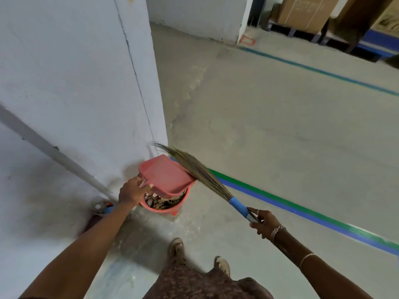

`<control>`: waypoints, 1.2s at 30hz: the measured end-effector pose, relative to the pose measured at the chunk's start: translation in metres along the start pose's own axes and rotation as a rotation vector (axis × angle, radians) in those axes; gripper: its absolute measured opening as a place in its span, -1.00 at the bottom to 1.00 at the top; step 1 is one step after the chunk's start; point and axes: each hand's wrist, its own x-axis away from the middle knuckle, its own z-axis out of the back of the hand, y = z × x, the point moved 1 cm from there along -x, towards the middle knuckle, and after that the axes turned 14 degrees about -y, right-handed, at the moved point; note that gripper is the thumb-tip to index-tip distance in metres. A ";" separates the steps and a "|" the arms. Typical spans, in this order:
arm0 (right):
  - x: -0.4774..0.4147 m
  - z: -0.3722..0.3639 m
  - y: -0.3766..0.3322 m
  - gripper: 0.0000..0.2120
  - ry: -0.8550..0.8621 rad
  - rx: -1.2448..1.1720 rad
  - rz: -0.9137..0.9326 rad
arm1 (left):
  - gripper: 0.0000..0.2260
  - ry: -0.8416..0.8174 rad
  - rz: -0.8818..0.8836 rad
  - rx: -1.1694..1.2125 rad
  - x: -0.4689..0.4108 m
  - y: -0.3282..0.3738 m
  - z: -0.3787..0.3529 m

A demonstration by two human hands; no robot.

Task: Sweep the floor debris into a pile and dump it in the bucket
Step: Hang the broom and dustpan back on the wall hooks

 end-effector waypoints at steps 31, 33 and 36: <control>0.015 -0.012 0.030 -0.95 -0.471 -0.716 -0.119 | -0.71 0.110 -0.083 0.214 0.241 0.007 -0.144; 0.010 -0.027 0.028 -0.98 -0.479 -0.770 -0.167 | -0.69 0.173 -0.059 0.258 0.251 0.010 -0.146; 0.022 -0.046 0.024 -0.96 -0.538 -0.726 -0.176 | -0.67 0.284 -0.009 0.225 0.269 0.013 -0.147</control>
